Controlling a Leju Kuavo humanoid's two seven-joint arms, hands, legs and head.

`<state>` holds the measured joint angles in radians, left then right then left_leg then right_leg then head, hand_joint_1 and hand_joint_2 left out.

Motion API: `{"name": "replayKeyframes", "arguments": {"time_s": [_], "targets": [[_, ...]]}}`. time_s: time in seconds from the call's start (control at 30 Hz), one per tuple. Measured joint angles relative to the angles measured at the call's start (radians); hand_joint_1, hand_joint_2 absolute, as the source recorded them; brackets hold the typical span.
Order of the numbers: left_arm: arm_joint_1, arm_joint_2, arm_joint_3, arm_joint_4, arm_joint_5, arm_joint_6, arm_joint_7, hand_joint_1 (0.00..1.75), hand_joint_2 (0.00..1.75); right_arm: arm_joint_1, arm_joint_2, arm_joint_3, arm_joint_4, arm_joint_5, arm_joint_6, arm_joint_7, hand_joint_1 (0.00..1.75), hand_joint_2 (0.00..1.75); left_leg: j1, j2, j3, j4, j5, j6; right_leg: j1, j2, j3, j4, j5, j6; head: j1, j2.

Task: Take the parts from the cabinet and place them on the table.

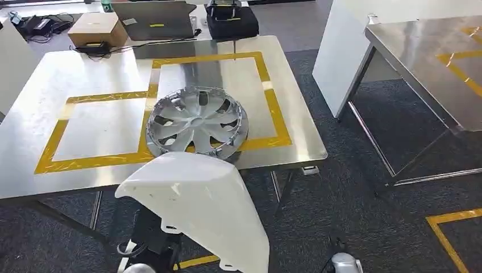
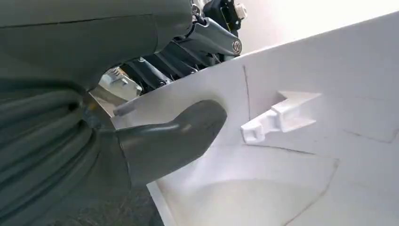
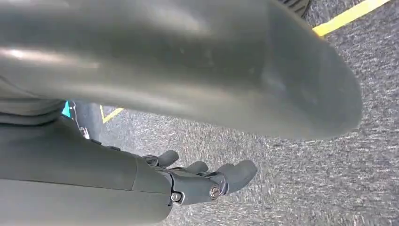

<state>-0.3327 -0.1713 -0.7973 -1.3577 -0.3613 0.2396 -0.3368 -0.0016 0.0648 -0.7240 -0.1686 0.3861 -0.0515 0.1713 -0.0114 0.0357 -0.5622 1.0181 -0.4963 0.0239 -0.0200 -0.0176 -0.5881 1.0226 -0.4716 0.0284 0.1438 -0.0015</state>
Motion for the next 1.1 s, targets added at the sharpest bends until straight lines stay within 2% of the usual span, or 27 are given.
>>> {"name": "replayKeyframes", "arguments": {"time_s": [0.17, 0.6, 0.77, 0.87, 0.9, 0.93, 0.97, 1.0, 1.07, 1.1], "targets": [[0.0, 0.0, 0.0, 0.0, 0.0, 0.0, 0.003, 1.75, 1.75, 0.0, 0.001, -0.004, 0.0, 0.001, 0.001, 0.0, 0.0, 0.0, 0.001, -0.001, 0.003, -0.006, 0.005, -0.014, 0.001, 0.0, -0.001, 0.001, -0.001, -0.005, 0.0, 0.0], [0.0, 0.0, 0.0, -0.002, 0.0, -0.003, 0.008, 1.75, 1.75, 0.0, 0.0, -0.009, 0.0, 0.012, 0.004, 0.0, 0.0, 0.0, 0.001, -0.001, 0.001, -0.003, 0.004, -0.015, 0.001, 0.0, 0.0, 0.001, -0.001, -0.005, 0.0, 0.0], [0.0, 0.0, 0.0, -0.002, 0.001, -0.01, 0.008, 1.75, 1.75, 0.0, 0.001, -0.013, 0.0, 0.011, 0.01, 0.0, 0.0, 0.0, -0.004, -0.002, -0.002, 0.006, -0.001, -0.008, -0.005, 0.0, 0.001, -0.002, 0.003, 0.001, 0.0, 0.0], [-0.001, 0.0, 0.0, -0.002, 0.001, -0.012, 0.011, 1.75, 1.75, -0.001, 0.001, -0.016, 0.0, 0.012, 0.01, 0.0, 0.0, 0.0, -0.008, -0.002, -0.004, 0.009, -0.001, -0.002, -0.007, 0.0, 0.002, -0.005, 0.007, 0.008, 0.0, 0.0], [-0.002, 0.0, 0.0, -0.002, 0.001, -0.012, 0.011, 1.75, 1.75, -0.001, 0.001, -0.016, 0.0, 0.012, 0.01, 0.0, 0.0, 0.0, -0.007, -0.001, -0.003, 0.001, 0.003, 0.004, -0.005, 0.0, 0.004, -0.009, 0.009, 0.013, 0.0, 0.0], [-0.002, -0.002, 0.0, -0.004, 0.001, -0.012, 0.013, 1.75, 1.75, -0.001, 0.001, -0.017, 0.0, 0.013, 0.01, 0.0, 0.0, 0.0, 0.006, 0.002, 0.01, -0.016, 0.014, 0.011, -0.008, 0.004, 0.003, -0.004, 0.004, 0.016, 0.0, 0.0], [-0.004, -0.004, 0.0, -0.005, 0.001, -0.012, 0.014, 1.75, 1.75, 0.0, 0.001, -0.017, 0.0, 0.015, 0.01, 0.0, 0.0, 0.0, 0.006, 0.005, 0.013, -0.021, 0.017, 0.016, -0.007, 0.006, -0.005, 0.018, -0.014, 0.017, 0.002, 0.0], [-0.006, -0.006, 0.0, -0.005, 0.001, -0.011, 0.014, 1.75, 1.75, -0.001, 0.001, -0.017, 0.0, 0.015, 0.01, 0.0, 0.0, 0.0, 0.008, 0.007, 0.012, -0.022, 0.02, 0.019, -0.006, 0.009, -0.035, 0.082, -0.055, 0.019, 0.005, 0.0], [-0.005, -0.007, 0.0, -0.005, 0.001, -0.012, 0.016, 1.75, 1.75, 0.0, -0.002, -0.018, 0.0, 0.016, 0.01, 0.0, 0.0, 0.0, 0.008, 0.012, 0.009, -0.02, 0.019, 0.02, -0.008, 0.011, -0.114, 0.249, -0.127, 0.027, 0.006, 0.0], [-0.004, -0.007, 0.0, -0.004, 0.001, -0.011, 0.017, 1.75, 1.75, 0.002, -0.002, -0.018, 0.0, 0.016, 0.01, 0.0, 0.0, 0.0, 0.008, 0.014, 0.008, -0.018, 0.018, 0.019, -0.009, 0.011, -0.139, 0.298, -0.136, 0.03, 0.006, 0.0]]}}
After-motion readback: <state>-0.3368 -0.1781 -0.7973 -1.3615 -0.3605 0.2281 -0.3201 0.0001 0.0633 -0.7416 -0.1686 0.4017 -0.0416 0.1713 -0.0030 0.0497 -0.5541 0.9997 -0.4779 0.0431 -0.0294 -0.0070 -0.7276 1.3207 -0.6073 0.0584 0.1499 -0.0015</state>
